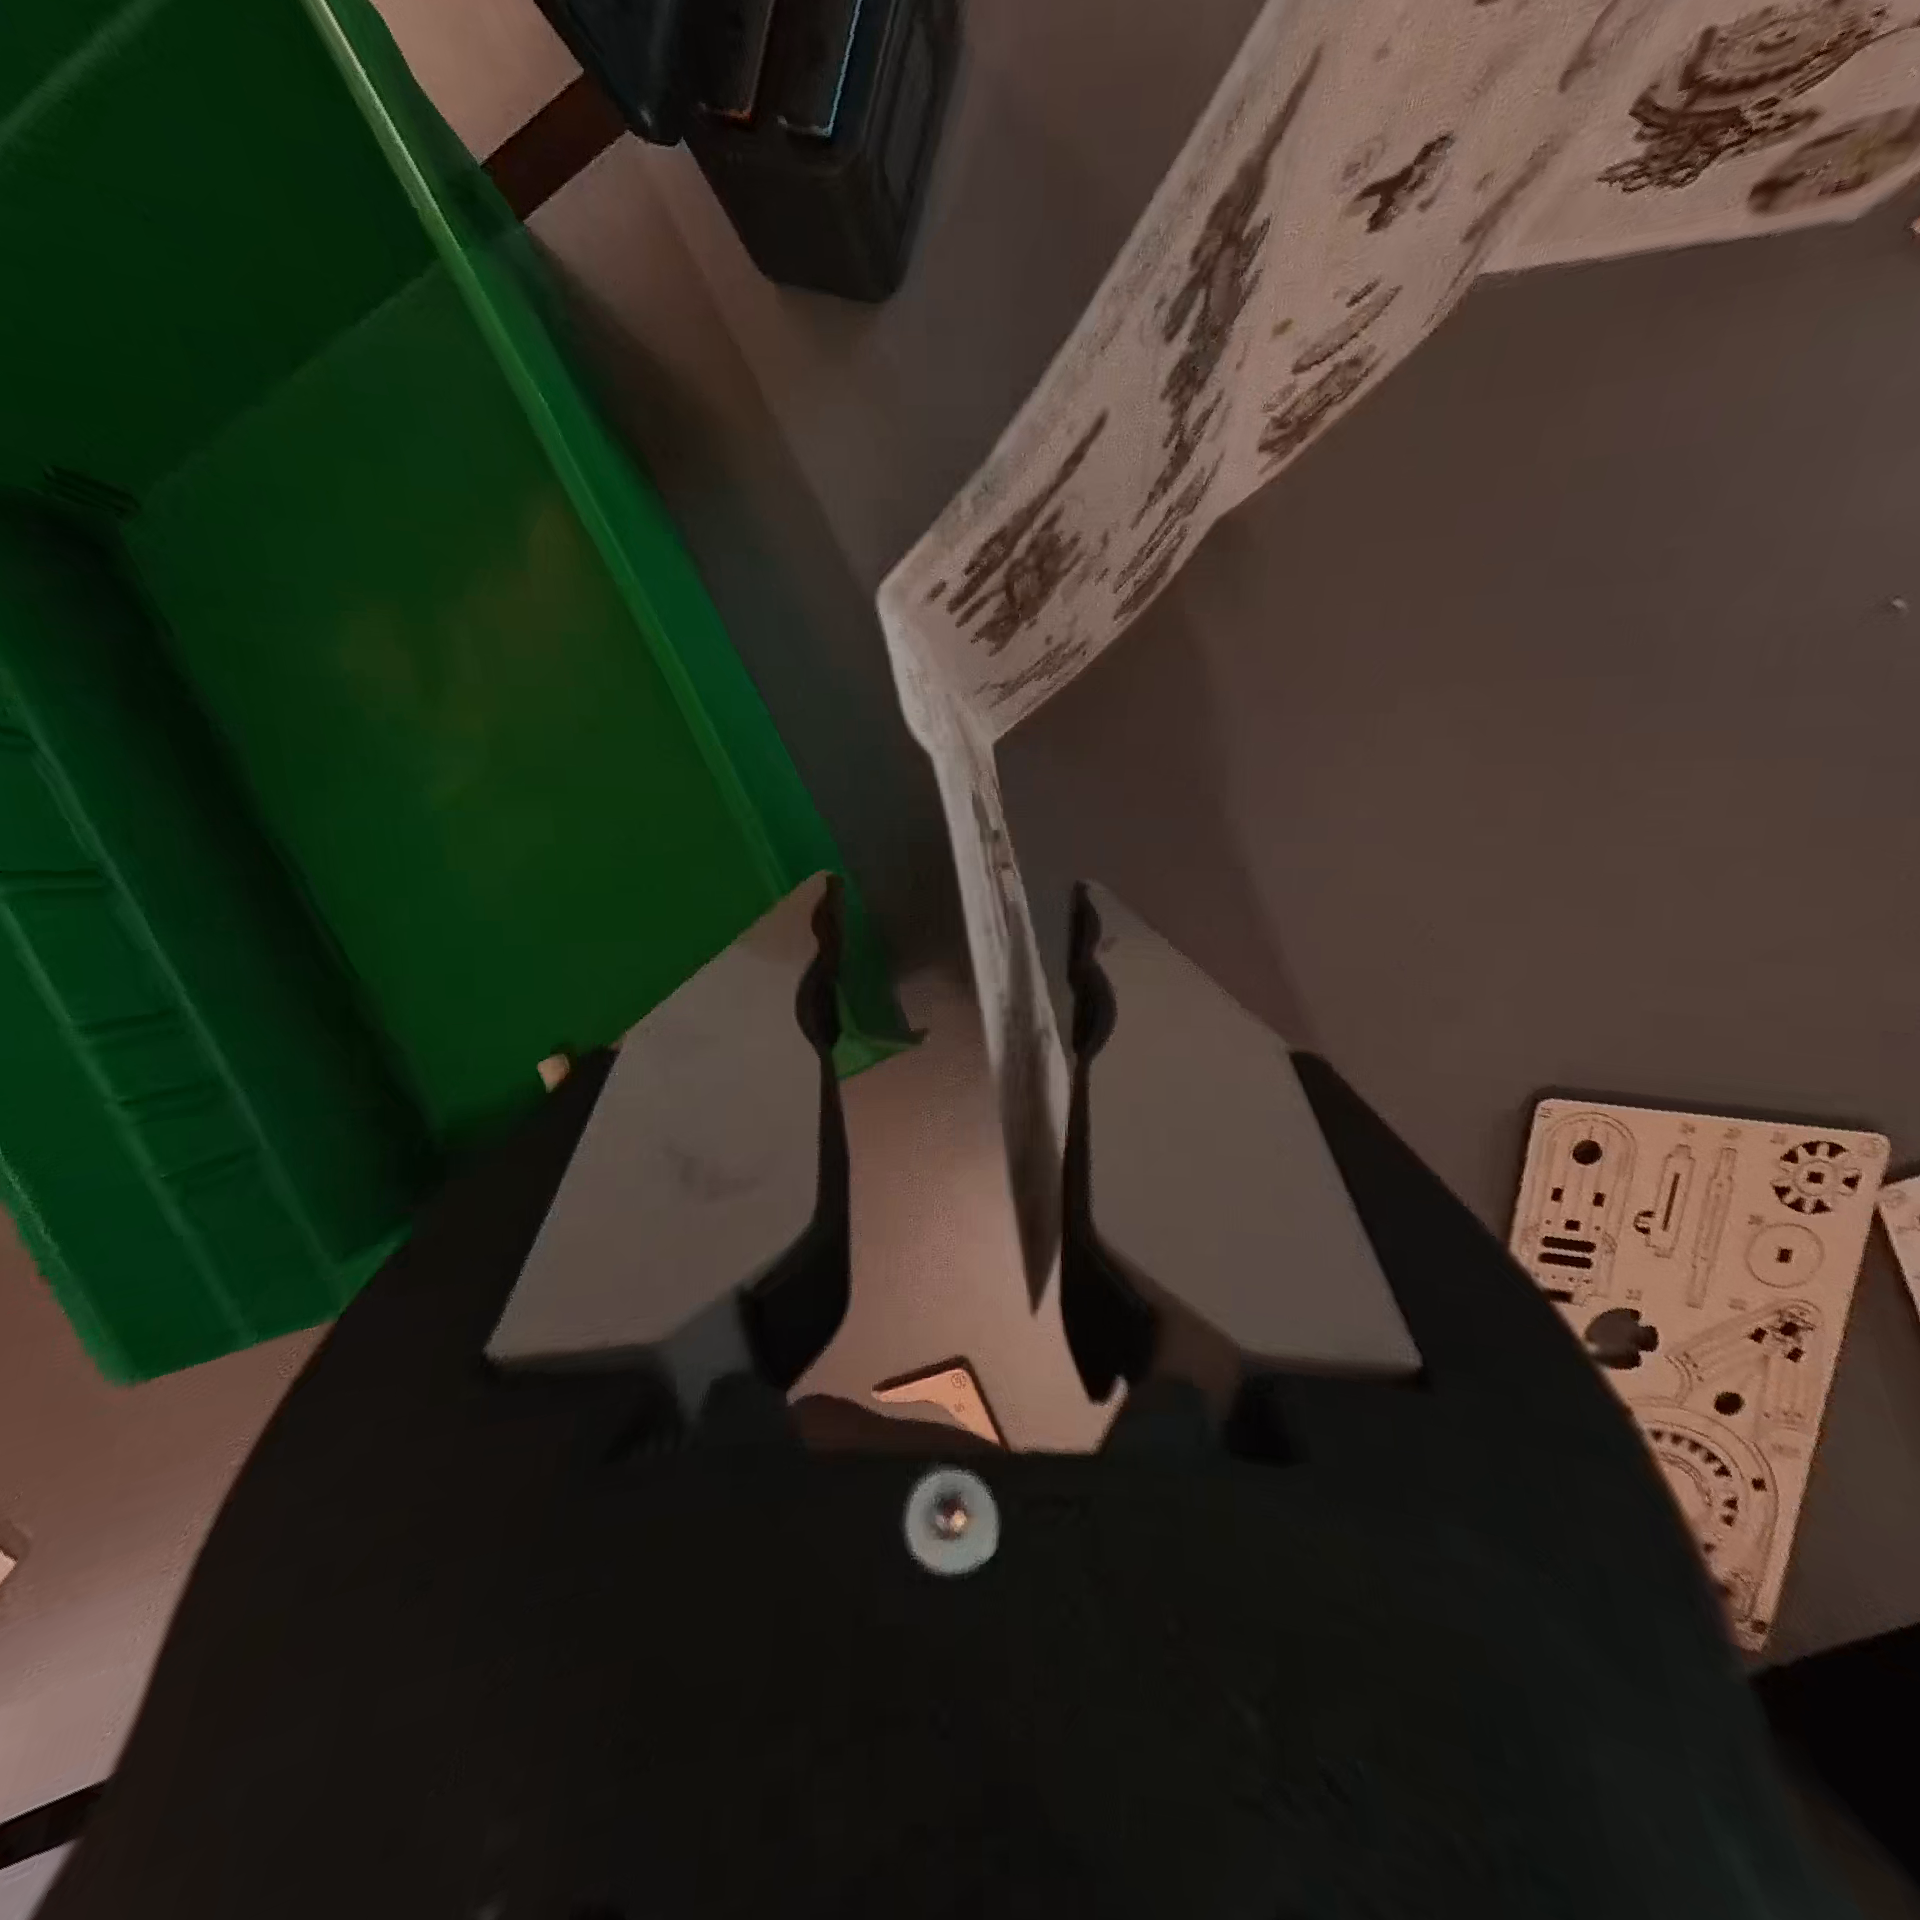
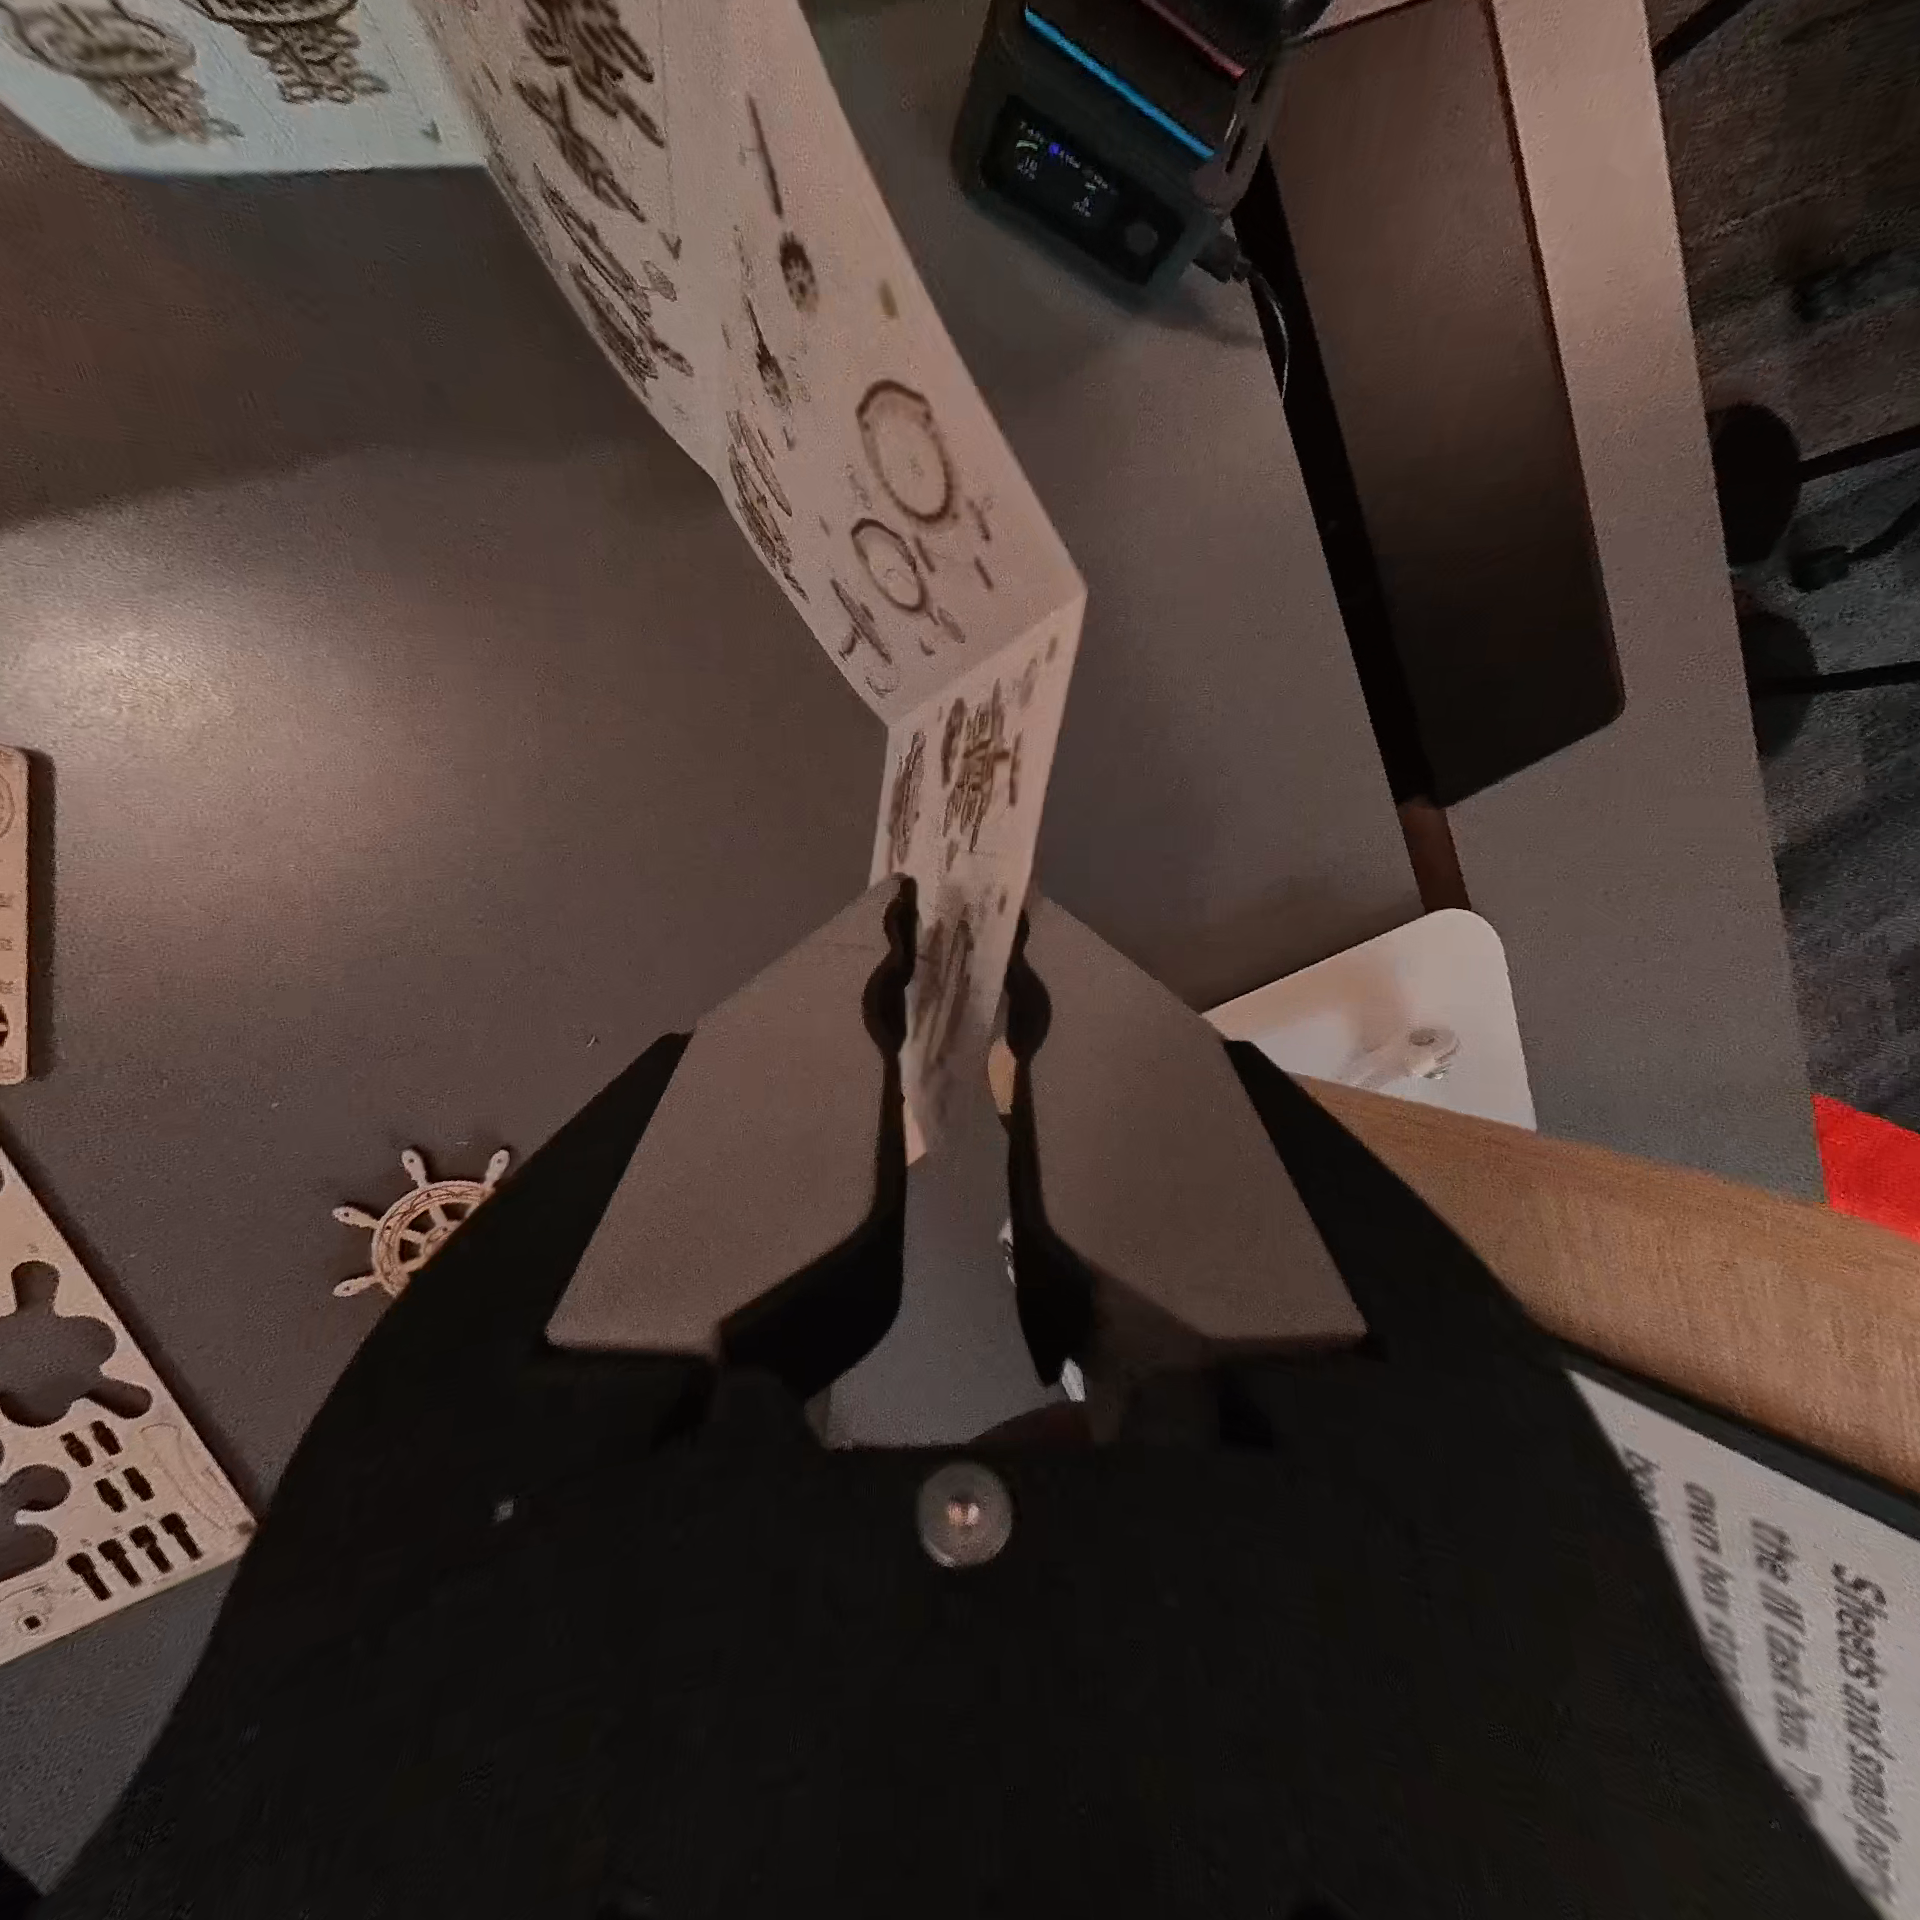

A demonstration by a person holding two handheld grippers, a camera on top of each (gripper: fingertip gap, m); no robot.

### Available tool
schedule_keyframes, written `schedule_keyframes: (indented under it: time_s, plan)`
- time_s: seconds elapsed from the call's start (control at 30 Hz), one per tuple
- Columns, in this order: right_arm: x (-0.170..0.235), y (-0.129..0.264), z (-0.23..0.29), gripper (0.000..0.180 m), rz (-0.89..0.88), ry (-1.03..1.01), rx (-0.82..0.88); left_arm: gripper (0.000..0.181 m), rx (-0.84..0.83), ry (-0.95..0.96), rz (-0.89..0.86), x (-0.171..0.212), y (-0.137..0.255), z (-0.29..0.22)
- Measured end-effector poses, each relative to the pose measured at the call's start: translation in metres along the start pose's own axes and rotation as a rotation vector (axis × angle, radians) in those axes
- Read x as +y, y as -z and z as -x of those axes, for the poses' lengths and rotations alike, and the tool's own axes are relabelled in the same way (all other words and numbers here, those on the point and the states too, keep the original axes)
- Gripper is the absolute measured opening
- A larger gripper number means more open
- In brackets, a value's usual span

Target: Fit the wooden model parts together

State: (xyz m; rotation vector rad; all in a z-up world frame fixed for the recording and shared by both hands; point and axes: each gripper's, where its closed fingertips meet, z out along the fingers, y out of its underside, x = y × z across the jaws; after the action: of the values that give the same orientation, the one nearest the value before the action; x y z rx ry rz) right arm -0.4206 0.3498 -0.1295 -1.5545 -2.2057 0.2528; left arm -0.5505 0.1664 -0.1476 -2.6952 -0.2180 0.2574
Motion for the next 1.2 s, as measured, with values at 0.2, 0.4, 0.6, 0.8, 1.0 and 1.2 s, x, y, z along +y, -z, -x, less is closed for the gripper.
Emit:
schedule_keyframes:
  time_s: [0.2, 0.4, 0.6, 0.8, 1.0, 1.2]
  plan:
    - [0.003, 0.026, -0.001, 0.028, -0.078, -0.051, -0.002, 0.062, -0.002, 0.034, -0.018, 0.002, 0.008, -0.003]
    - [0.043, 0.115, 0.019, 0.046, -0.355, -0.065, 0.038, 0.083, -0.111, 0.050, -0.203, 0.001, 0.057, -0.001]
    - [0.181, 0.157, 0.041, 0.070, -0.430, -0.175, 0.071, 0.077, -0.083, -0.056, -0.353, 0.040, 0.089, -0.084]
    - [0.293, 0.153, 0.054, 0.057, -0.499, -0.369, 0.015, 0.070, 0.195, -0.153, -0.462, 0.049, 0.058, -0.239]
    - [0.349, 0.116, 0.085, 0.060, -0.517, -0.449, -0.027, 0.064, 0.339, -0.229, -0.477, 0.040, 0.033, -0.333]
    - [0.357, 0.086, 0.104, 0.064, -0.559, -0.461, -0.092, 0.058, 0.378, -0.245, -0.543, -0.019, 0.025, -0.363]
